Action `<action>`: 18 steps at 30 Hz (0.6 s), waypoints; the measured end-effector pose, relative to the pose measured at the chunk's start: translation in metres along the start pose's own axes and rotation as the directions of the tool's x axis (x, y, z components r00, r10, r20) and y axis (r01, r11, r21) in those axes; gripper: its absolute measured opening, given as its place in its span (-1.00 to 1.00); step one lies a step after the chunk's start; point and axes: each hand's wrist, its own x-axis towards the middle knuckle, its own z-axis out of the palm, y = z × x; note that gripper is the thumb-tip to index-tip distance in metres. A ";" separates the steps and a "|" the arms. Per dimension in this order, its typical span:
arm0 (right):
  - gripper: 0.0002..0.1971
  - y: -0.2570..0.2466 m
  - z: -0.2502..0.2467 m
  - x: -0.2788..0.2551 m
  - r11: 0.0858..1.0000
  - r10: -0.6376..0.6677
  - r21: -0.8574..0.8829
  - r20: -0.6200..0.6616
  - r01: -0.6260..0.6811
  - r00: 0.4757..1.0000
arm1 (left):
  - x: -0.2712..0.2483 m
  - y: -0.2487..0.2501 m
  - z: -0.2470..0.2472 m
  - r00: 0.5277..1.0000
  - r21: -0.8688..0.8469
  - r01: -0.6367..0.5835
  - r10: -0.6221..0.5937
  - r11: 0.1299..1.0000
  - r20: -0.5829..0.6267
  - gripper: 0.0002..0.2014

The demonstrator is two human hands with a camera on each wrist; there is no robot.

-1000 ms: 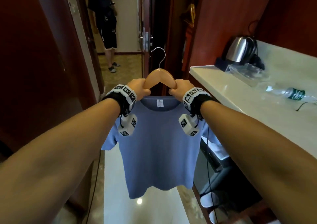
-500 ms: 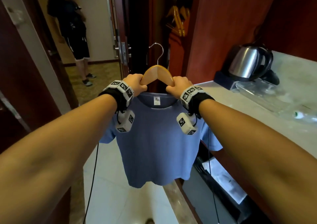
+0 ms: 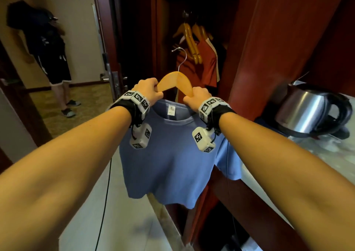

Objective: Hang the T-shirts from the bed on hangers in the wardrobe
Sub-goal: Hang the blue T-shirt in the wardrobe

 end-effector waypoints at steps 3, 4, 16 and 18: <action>-0.79 -0.003 0.005 0.049 0.996 0.085 0.020 -0.003 -0.085 0.996 | 0.059 -0.013 0.020 0.998 -0.022 -0.058 0.058 0.998 0.009 -0.90; -0.78 -0.004 0.008 0.064 0.993 0.113 0.036 -0.007 -0.113 0.994 | 0.079 -0.017 0.026 0.997 -0.023 -0.076 0.076 0.997 0.017 -0.90; -0.73 -0.012 -0.004 0.204 0.922 0.388 0.084 -0.211 -0.379 0.897 | 0.278 -0.008 0.067 0.926 -0.130 -0.354 0.366 0.926 0.092 -0.89; -0.76 -0.007 -0.010 0.218 0.911 0.408 0.043 -0.243 -0.410 0.880 | 0.300 -0.002 0.077 0.897 -0.162 -0.401 0.422 0.902 0.128 -0.84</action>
